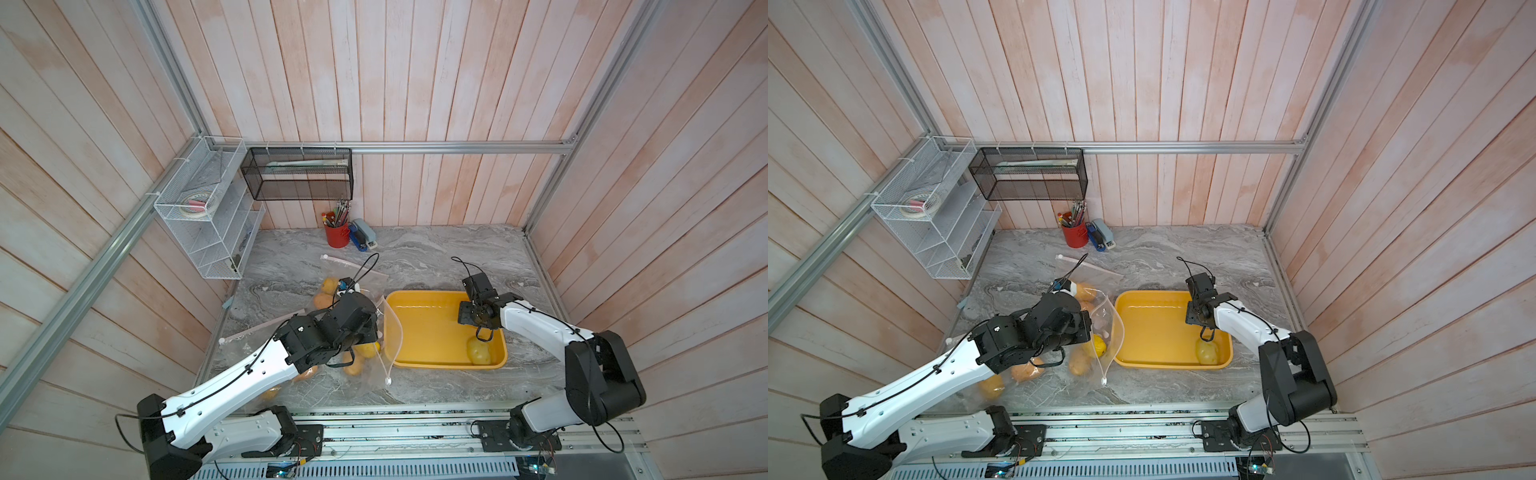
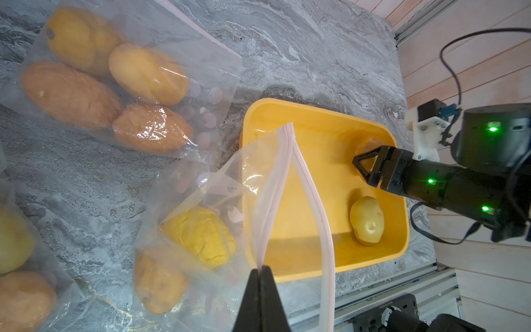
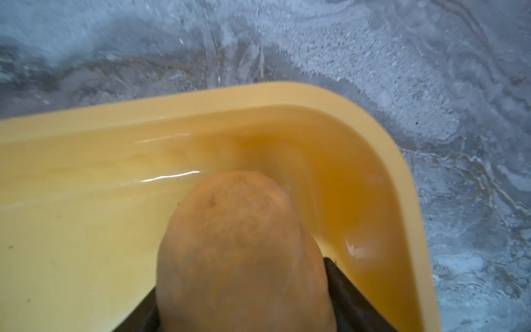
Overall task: Put the potatoes into a zipper bag and zip it
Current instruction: Pick up the potato from the basket, then place the potato into the zipper food storage bag.
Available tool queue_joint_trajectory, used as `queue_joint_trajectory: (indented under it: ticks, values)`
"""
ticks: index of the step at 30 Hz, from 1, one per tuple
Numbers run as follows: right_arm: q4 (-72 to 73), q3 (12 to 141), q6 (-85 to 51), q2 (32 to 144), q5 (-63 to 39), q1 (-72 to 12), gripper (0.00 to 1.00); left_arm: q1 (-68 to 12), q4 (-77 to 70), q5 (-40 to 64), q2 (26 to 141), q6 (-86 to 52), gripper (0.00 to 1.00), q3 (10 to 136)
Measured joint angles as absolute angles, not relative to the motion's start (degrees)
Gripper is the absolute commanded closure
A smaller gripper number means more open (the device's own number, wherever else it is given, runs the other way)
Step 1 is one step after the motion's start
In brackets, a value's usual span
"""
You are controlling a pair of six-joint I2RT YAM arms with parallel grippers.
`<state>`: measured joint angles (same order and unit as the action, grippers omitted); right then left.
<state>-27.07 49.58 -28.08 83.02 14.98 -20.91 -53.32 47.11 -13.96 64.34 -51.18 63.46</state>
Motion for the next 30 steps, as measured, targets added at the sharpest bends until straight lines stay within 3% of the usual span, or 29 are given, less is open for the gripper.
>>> queue_joint_trajectory:
  ticks: [8, 13, 22, 30]
  values:
    - [-25.89, 48.18, -28.25, 70.46, 11.00, -21.41, 0.45, -53.32, 47.11, -14.00, 64.71, -51.03, 1.00, 63.46]
    - [-24.62, 47.55, -28.53, 61.49, 7.05, -25.82, 0.46, -53.32, 47.11, -14.15, 64.88, -50.98, 1.00, 63.46]
    - [-21.50, 51.44, -30.39, 54.63, 5.08, -47.88, 0.46, -53.32, 47.09, -14.92, 65.67, -50.52, 1.00, 63.48]
    - [-15.11, 55.77, -29.93, 62.00, 3.60, -61.10, 0.50, -53.32, 47.11, -15.29, 65.67, -50.52, 1.00, 63.48]
